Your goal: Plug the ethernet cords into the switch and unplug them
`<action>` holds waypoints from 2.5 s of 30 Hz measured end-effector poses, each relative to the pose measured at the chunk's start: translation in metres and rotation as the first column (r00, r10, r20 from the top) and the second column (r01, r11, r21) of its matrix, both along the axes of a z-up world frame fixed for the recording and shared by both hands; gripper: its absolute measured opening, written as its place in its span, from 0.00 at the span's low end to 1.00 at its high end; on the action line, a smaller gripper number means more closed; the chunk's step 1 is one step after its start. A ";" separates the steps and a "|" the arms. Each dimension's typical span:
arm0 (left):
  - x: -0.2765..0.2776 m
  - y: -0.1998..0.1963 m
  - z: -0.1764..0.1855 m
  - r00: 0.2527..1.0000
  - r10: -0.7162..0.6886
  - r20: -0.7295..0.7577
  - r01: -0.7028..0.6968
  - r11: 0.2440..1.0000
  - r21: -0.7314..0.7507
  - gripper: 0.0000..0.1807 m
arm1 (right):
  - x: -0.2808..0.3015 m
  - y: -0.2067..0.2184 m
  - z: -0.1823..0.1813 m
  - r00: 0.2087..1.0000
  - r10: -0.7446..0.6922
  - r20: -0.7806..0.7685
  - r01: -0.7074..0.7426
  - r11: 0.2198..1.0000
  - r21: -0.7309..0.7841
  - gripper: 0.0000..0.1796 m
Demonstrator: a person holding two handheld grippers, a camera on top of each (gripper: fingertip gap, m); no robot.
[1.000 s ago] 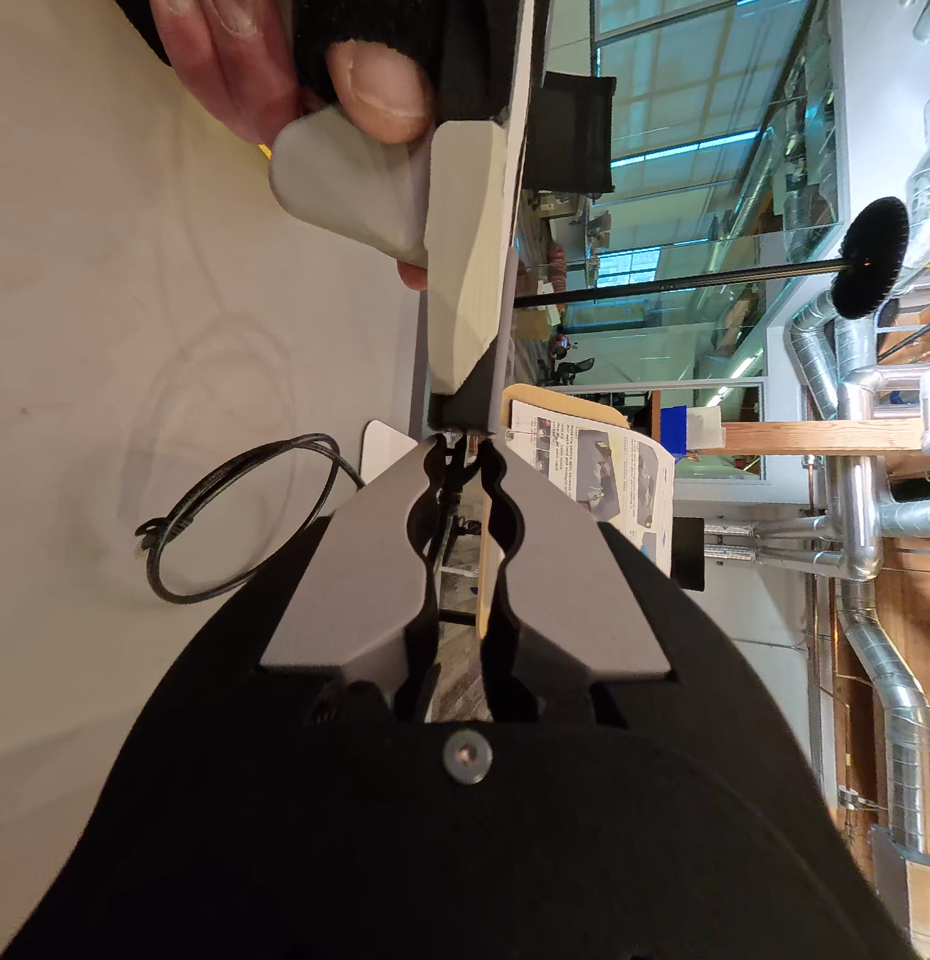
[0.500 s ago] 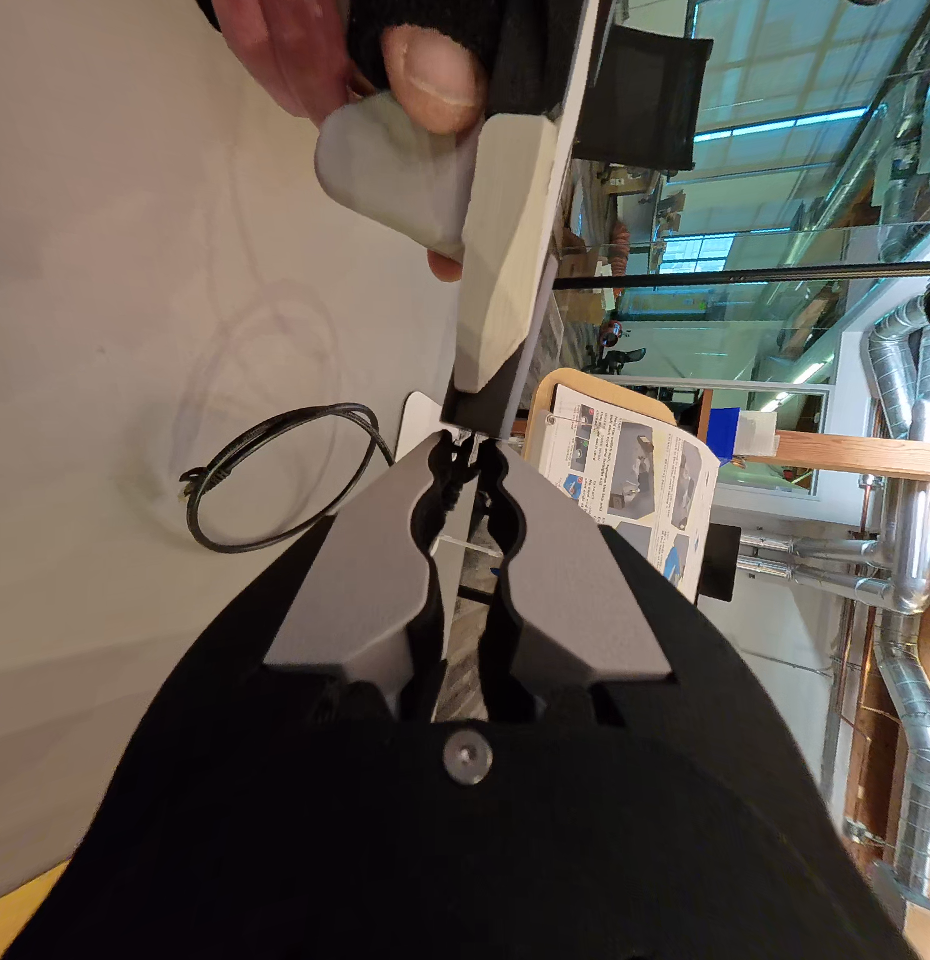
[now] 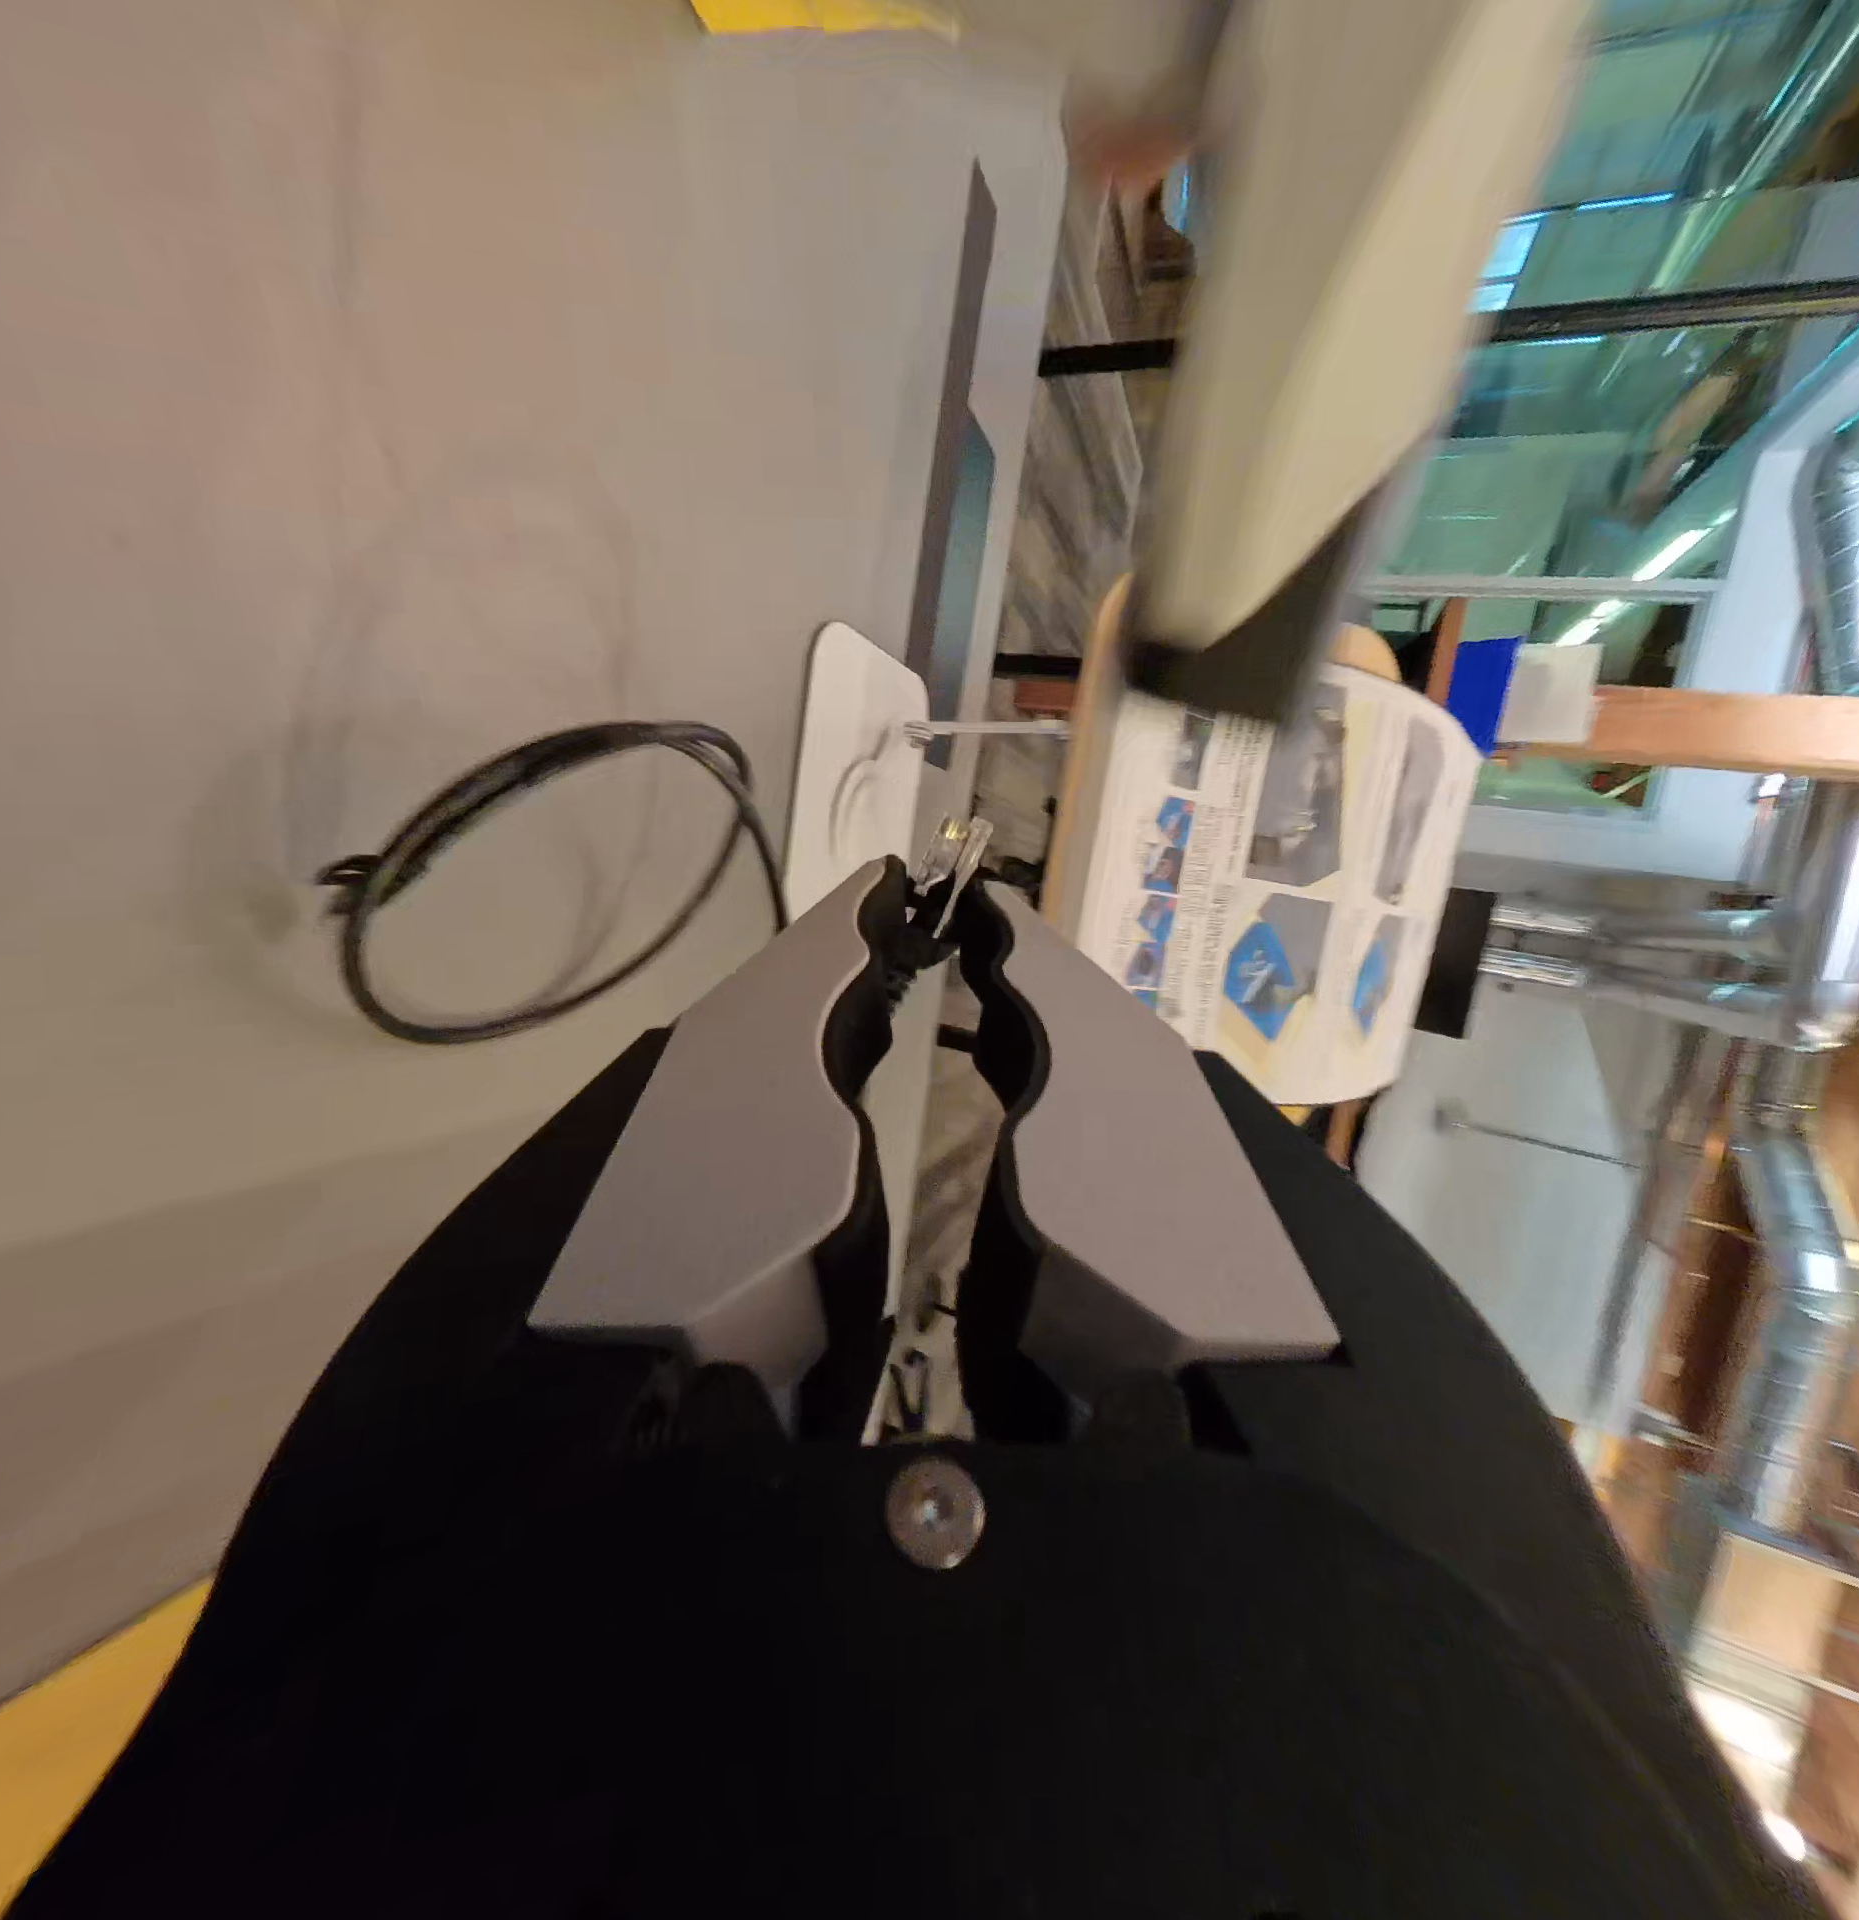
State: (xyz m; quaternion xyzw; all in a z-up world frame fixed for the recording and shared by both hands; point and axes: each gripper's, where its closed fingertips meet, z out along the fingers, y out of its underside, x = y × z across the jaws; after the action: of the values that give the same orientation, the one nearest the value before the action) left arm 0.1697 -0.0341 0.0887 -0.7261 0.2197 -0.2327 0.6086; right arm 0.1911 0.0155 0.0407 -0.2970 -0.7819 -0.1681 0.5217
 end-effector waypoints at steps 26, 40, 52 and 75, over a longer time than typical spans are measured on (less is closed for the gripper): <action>-0.026 -0.005 -0.025 0.999 0.008 -0.048 -0.008 1.000 -0.002 0.36 | 0.241 0.058 0.184 0.702 -0.577 -0.416 0.500 0.816 -0.290 0.06; -0.017 0.000 -0.048 0.999 -0.016 -0.035 0.014 0.998 -0.062 0.36 | 0.287 0.073 0.035 0.592 -0.790 -0.163 0.595 0.564 -0.572 0.06; -0.012 0.004 -0.069 0.997 -0.013 -0.073 0.007 0.996 -0.093 0.36 | 0.268 0.076 -0.106 0.607 -0.793 0.049 0.585 0.405 -0.703 0.11; -0.011 0.005 -0.081 0.997 -0.010 -0.075 0.001 0.993 -0.119 0.36 | 0.250 0.046 -0.074 0.687 -0.727 0.004 0.400 0.373 -0.837 0.30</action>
State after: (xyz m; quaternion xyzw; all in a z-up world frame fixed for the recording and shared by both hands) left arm 0.1585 -0.0291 0.0076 -0.7688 0.2303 -0.2194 0.5548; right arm 0.4416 0.0613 -0.0330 -0.7724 -0.5039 0.0800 0.3784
